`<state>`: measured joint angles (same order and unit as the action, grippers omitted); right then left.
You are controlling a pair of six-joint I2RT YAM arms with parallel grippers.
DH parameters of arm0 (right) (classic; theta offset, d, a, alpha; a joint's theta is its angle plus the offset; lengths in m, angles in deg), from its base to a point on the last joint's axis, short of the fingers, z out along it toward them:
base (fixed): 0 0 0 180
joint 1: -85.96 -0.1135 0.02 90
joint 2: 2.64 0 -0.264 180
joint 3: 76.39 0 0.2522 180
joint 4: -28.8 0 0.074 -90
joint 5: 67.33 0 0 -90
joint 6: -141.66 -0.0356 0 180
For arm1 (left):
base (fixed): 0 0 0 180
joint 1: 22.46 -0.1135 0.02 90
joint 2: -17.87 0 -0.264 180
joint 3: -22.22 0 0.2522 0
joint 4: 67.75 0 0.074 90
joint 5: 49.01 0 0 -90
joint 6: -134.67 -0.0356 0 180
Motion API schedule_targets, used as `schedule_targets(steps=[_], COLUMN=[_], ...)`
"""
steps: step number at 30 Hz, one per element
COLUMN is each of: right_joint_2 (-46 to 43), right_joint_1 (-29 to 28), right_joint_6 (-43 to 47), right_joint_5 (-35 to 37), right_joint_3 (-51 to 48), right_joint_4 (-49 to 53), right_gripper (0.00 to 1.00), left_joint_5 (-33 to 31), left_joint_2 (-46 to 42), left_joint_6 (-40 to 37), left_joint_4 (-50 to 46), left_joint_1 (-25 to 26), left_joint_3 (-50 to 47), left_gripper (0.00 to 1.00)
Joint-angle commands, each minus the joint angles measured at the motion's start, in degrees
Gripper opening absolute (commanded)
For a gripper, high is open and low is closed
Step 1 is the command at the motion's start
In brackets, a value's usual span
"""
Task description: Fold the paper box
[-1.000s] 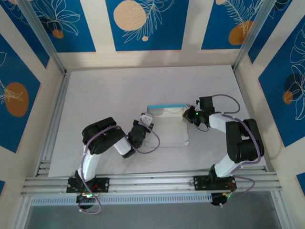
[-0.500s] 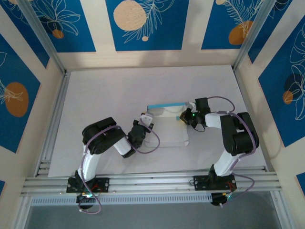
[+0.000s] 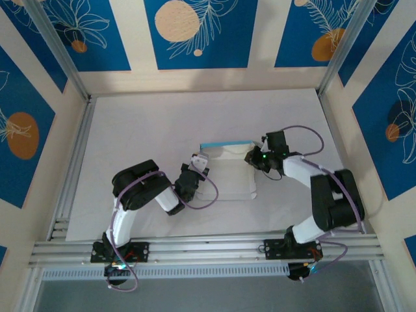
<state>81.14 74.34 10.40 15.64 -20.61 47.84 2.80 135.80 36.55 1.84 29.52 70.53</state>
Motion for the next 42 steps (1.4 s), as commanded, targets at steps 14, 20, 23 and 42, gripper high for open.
schedule_targets(steps=[14, 20, 23, 42], right_joint_2=[-30.1, -14.7, -6.1, 3.7], right_joint_1=[11.4, 18.9, 19.4, 7.7], right_joint_6=[6.2, 0.9, 1.8, 13.8], right_joint_5=[3.9, -1.4, -7.4, -15.4], right_joint_3=[-6.0, 1.3, 5.1, 7.3], right_joint_4=[8.9, 8.2, 6.8, 7.5], right_gripper=[0.21, 0.15, 0.1, 0.08], left_joint_5=[-0.7, -0.1, 0.1, 0.7], left_joint_2=[0.0, 0.0, -0.1, -0.2], left_joint_6=[-4.1, -4.3, -4.3, -4.2], left_joint_4=[-4.5, -4.3, -4.3, -4.2], left_joint_1=[0.7, 0.7, 0.6, 0.8], left_joint_3=[-0.2, -0.2, -0.1, -0.2], left_gripper=[0.0, 0.0, 0.0, 0.0])
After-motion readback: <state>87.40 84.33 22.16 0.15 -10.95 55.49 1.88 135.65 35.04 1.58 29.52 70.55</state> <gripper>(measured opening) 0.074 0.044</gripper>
